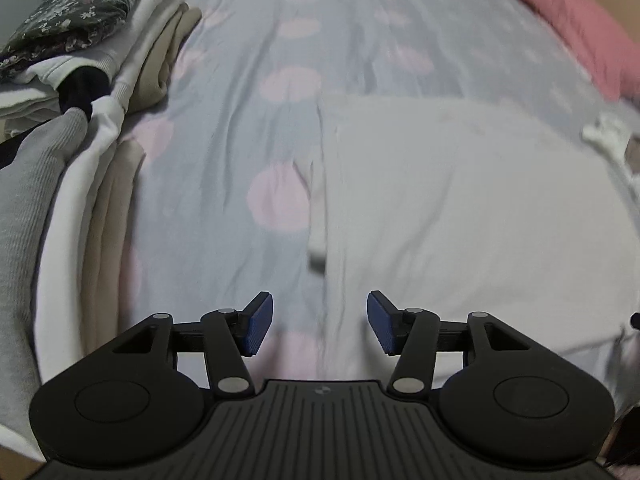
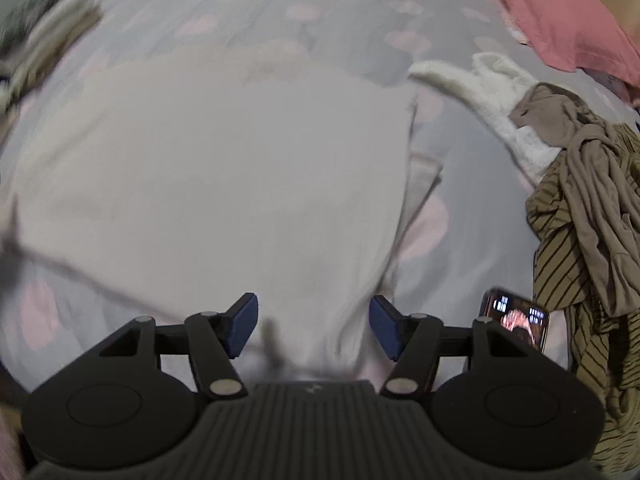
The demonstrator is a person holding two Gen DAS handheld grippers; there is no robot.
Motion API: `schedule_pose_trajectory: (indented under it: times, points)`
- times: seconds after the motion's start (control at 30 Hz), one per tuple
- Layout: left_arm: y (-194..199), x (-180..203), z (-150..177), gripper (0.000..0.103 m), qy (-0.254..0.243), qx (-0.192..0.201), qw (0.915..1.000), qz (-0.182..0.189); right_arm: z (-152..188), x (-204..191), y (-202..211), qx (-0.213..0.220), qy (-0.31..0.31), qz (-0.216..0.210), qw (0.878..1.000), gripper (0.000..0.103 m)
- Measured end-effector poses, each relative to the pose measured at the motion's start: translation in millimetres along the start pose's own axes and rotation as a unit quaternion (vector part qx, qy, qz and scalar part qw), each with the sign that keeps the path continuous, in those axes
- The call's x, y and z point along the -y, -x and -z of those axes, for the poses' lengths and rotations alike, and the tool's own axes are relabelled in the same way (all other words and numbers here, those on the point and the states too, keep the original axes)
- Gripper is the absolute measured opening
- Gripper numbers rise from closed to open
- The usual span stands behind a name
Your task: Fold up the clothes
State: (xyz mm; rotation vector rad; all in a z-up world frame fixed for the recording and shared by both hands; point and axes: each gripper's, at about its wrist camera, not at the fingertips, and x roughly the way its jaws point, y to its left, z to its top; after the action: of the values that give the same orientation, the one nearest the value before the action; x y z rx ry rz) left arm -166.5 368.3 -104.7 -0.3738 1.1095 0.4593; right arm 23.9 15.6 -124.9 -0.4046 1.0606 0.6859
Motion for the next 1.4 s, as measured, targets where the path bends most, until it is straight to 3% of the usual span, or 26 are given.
schedule_pose_trajectory:
  times: [0.2, 0.33, 0.5, 0.8, 0.87, 0.9, 1.07, 1.27, 1.4]
  points:
    - [-11, 15, -9, 0.050, -0.011, 0.016, 0.9998, 0.007, -25, 41, 4, 0.043, -0.134, -0.041, 0.989, 0.064]
    - [-23, 21, -21, 0.050, -0.011, 0.015, 0.9998, 0.006, -34, 77, -18, 0.033, -0.227, -0.062, 0.971, 0.057]
    - [-36, 19, -28, 0.050, -0.002, 0.009, 0.9999, 0.010, -38, 95, -52, 0.003, -0.270, -0.048, 0.962, 0.049]
    - [-53, 19, -37, 0.050, -0.001, 0.001, 0.9999, 0.015, -40, 100, -87, -0.004, -0.299, -0.062, 0.952, 0.045]
    - [-55, 19, -39, 0.050, 0.000, 0.001, 0.9999, 0.016, -43, 98, -87, 0.000, -0.290, -0.070, 0.954, 0.025]
    - [-55, 19, -40, 0.050, 0.002, 0.002, 0.9999, 0.016, -44, 96, -85, 0.002, -0.284, -0.074, 0.956, 0.021]
    - [-49, 10, -45, 0.050, 0.021, 0.018, 0.9994, 0.020, -50, 86, -74, 0.014, -0.264, -0.063, 0.962, 0.017]
    - [-36, -10, -45, 0.048, 0.055, 0.037, 0.9962, 0.056, -62, 76, -41, 0.049, -0.289, -0.139, 0.946, 0.017]
    - [-27, -23, -45, 0.030, 0.078, 0.051, 0.9925, 0.079, -81, 50, -23, 0.063, -0.269, -0.179, 0.944, 0.017]
